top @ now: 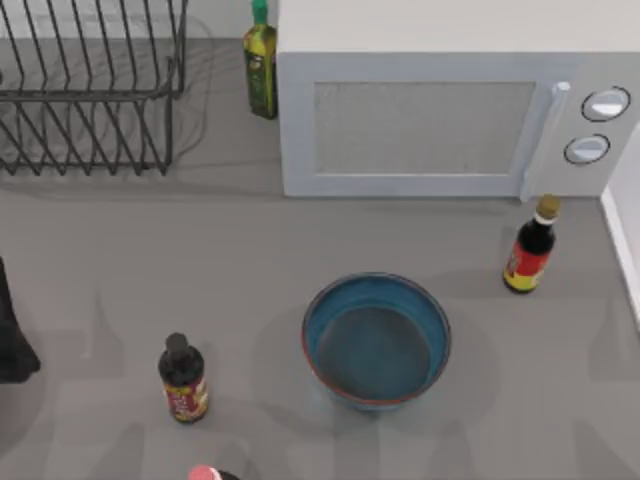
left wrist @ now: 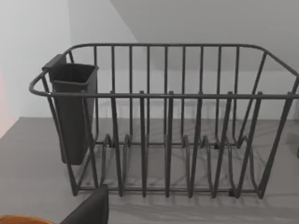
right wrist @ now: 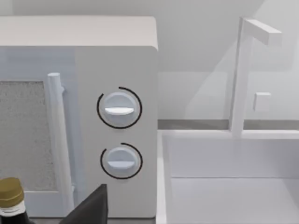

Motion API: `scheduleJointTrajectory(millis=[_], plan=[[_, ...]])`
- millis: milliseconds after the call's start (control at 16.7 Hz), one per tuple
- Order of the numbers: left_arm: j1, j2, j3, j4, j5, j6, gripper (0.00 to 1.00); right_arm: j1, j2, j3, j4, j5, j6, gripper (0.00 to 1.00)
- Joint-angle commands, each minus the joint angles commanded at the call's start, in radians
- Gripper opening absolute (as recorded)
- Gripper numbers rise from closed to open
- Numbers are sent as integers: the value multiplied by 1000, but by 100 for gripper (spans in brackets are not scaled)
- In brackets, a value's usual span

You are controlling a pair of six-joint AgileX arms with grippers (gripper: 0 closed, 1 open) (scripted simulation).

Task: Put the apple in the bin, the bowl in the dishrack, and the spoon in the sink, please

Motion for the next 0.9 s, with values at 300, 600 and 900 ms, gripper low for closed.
scheduleJointTrajectory(millis=[300, 600, 900], plan=[[-16, 54, 52, -39, -2, -22, 100, 0, 0, 0, 0, 0, 0, 100], [-115, 303, 308, -222, -6, -135, 100, 0, 0, 0, 0, 0, 0, 100], [-274, 702, 717, -501, -9, -305, 100, 0, 0, 0, 0, 0, 0, 100]])
